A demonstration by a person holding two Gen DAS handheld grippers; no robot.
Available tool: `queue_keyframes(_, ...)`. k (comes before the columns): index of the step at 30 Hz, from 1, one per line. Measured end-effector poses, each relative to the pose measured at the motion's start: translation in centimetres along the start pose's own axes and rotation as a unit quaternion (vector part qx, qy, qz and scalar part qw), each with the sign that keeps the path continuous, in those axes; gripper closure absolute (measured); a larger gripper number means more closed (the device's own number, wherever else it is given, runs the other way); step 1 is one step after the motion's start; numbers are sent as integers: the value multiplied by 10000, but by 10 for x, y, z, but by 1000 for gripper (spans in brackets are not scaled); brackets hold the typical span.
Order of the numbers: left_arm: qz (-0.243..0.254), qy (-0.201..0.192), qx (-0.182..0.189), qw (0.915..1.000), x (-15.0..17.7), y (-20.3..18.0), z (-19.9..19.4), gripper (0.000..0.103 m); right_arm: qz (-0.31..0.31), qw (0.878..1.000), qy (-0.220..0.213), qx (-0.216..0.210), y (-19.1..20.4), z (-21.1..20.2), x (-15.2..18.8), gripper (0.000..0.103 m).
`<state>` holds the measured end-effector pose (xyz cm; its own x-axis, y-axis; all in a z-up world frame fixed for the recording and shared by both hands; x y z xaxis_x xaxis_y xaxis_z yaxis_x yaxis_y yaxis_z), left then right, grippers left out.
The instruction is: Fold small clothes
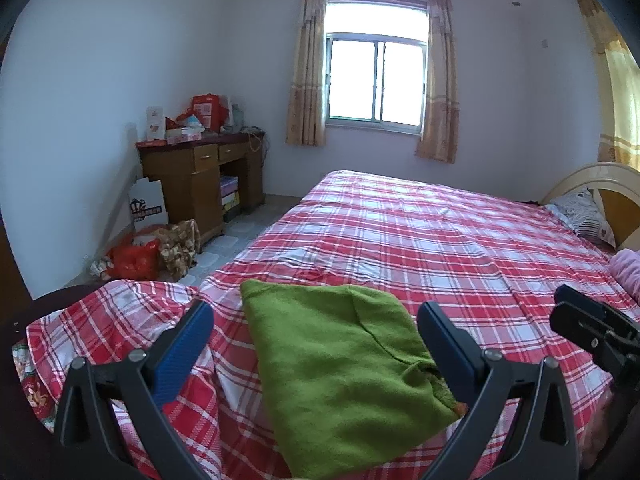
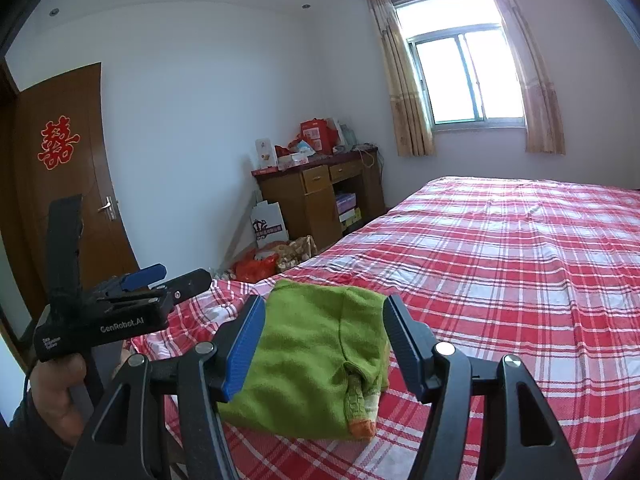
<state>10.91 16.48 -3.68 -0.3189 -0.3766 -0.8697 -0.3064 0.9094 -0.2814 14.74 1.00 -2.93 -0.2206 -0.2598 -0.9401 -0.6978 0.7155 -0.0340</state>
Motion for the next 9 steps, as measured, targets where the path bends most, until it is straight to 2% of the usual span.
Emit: queue_keyframes(9, 150, -167, -35, 9997, 2, -1, -1, 0, 11, 9998, 207, -77, 2, 7, 9, 40)
Point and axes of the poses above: each gripper's, at about its wrist camera, not at the fingertips, and z roughly the way its jaws point, y to its left, x to its underside, the point moved 3 cm from there along z, roughly the way its jaws point, and after that the axes turned 13 degrees about -z, right-handed, at the moved point
